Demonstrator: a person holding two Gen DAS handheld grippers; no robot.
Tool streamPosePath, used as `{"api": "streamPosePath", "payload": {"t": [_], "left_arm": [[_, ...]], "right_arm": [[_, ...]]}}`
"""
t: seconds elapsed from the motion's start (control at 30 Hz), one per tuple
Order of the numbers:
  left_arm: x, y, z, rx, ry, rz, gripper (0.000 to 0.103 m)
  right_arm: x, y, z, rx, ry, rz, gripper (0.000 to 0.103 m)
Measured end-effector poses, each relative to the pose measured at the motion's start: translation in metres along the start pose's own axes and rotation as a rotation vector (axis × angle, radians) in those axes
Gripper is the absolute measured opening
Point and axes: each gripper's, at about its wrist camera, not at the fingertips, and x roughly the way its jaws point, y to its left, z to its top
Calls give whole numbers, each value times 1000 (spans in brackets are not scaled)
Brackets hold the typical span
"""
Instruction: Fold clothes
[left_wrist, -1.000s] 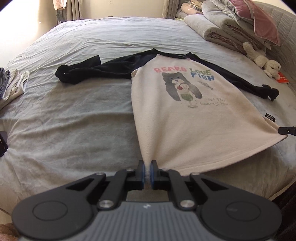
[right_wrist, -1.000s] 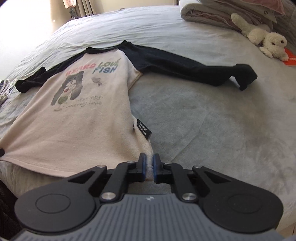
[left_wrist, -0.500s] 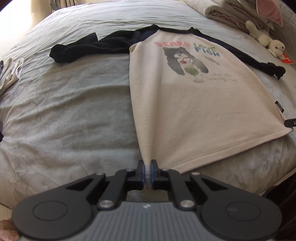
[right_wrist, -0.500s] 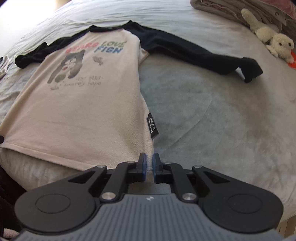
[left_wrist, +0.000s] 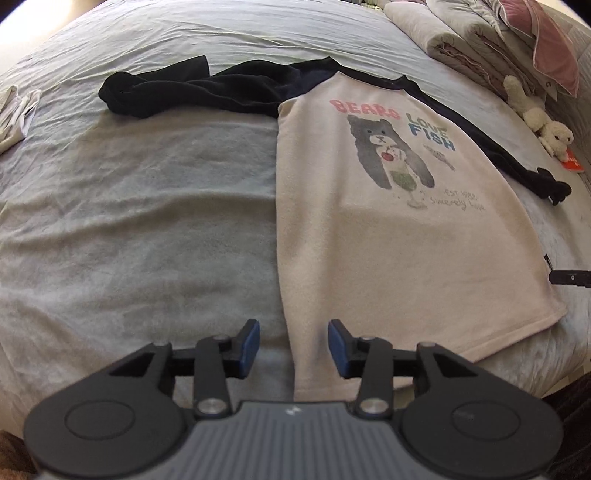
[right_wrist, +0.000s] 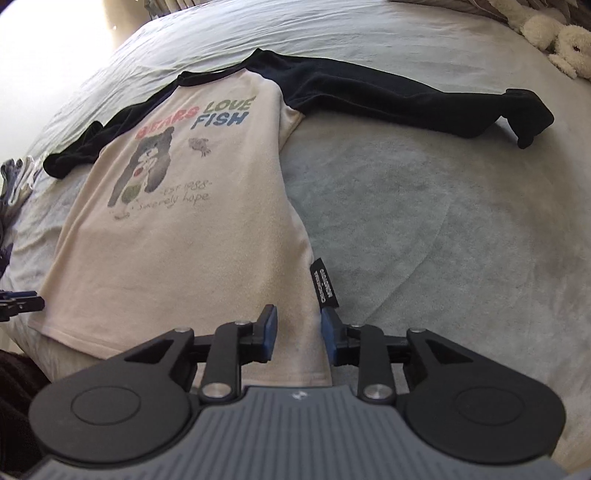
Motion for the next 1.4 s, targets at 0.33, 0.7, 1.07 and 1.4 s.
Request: {"api": "streamPosePath", "payload": {"t": [0.33,0.7,1.07,1.4], "left_arm": [[24,12,59,-148,-40,-47,44],[66,29,105,-315,-178,-107,43],[98,60,123,-550,-296,-229,42],[108,68,130,-608,-371,-172,0]], "right_arm": [[23,-24,47,206,-44,89,33],[65,-64,74,503,-202,258,33],[93,-60,99,537,-309,323,32],[105,-57,107,565,-413,307,16]]}}
